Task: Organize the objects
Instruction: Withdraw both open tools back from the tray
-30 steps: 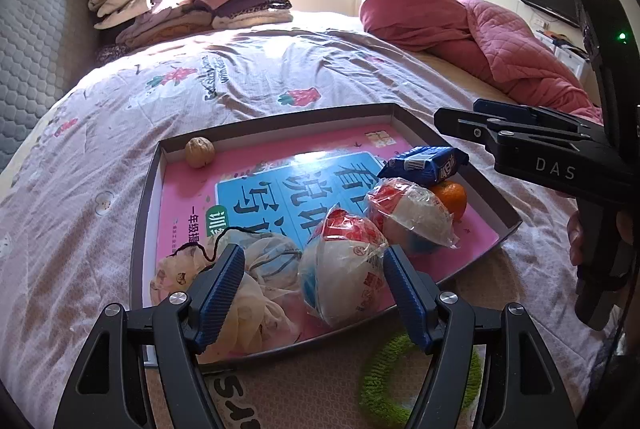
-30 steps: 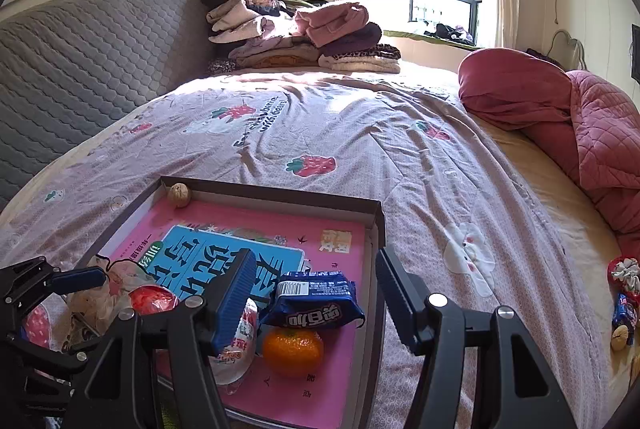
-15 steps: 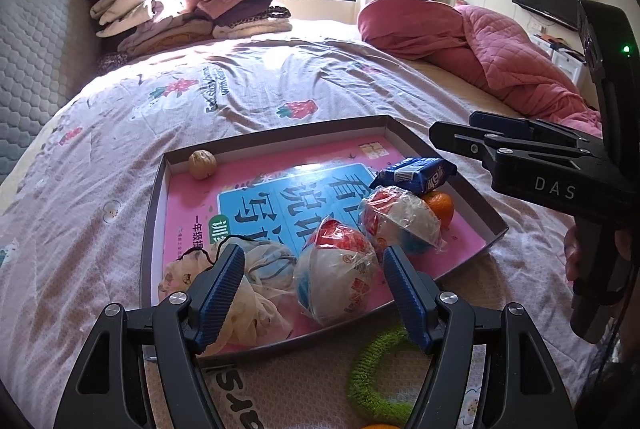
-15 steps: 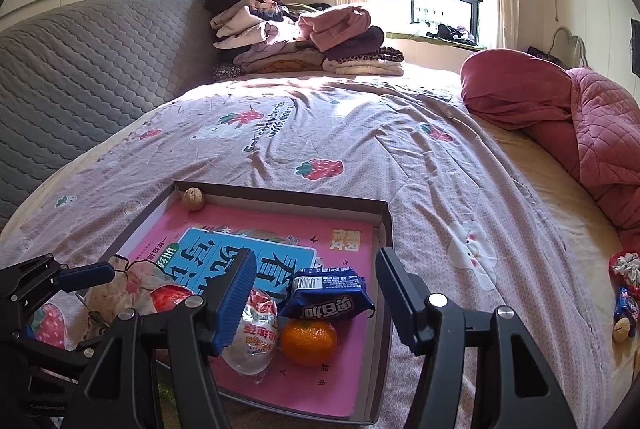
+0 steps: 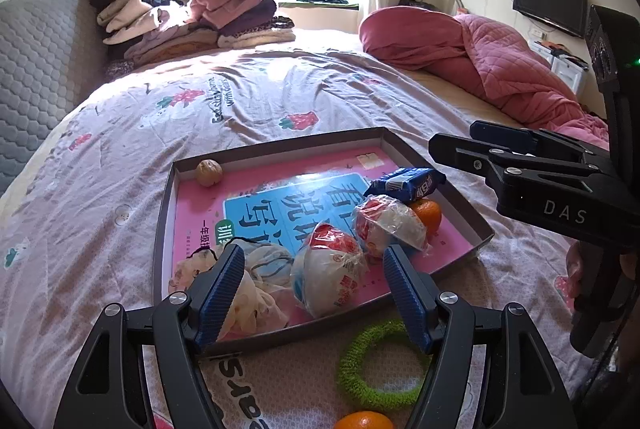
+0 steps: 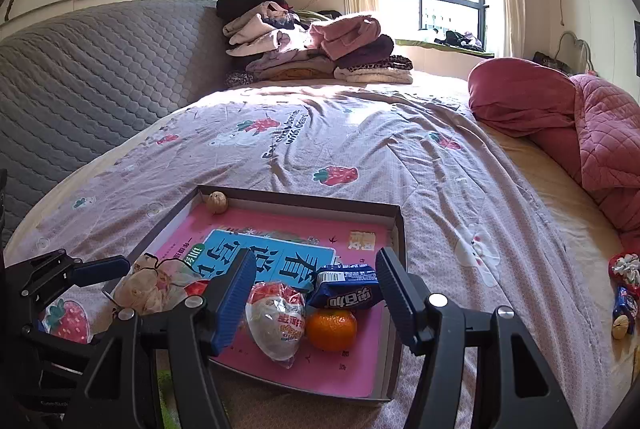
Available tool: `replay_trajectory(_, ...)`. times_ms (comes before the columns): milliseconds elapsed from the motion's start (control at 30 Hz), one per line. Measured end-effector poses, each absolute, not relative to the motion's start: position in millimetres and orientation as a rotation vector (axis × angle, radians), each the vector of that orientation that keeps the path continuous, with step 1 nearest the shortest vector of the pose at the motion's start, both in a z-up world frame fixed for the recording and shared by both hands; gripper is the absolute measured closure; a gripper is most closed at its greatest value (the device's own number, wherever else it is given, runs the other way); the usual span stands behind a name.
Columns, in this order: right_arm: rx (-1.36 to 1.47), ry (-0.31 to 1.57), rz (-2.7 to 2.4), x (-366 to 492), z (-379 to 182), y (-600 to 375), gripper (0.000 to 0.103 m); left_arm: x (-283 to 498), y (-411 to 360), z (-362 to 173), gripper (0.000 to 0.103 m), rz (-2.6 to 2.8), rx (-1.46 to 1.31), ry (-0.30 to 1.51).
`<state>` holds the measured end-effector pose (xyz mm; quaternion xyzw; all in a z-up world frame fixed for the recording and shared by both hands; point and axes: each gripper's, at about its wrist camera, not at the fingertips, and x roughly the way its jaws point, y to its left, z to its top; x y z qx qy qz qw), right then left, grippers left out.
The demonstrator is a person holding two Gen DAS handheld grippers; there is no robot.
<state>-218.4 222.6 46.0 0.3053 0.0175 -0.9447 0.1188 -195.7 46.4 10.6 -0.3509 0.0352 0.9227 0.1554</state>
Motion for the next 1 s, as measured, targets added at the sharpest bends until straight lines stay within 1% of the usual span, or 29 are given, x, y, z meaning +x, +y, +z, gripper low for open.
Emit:
replay_trajectory(233, 0.88, 0.023, -2.76, -205.6, 50.0, 226.0, 0.041, -190.3, 44.8, 17.6, 0.03, 2.657, -0.99, 0.094)
replay_trajectory(1000, 0.814, 0.014, -2.75, -152.7, 63.0, 219.9, 0.041, -162.2, 29.3, 43.3, 0.03, 2.744, -0.921, 0.055)
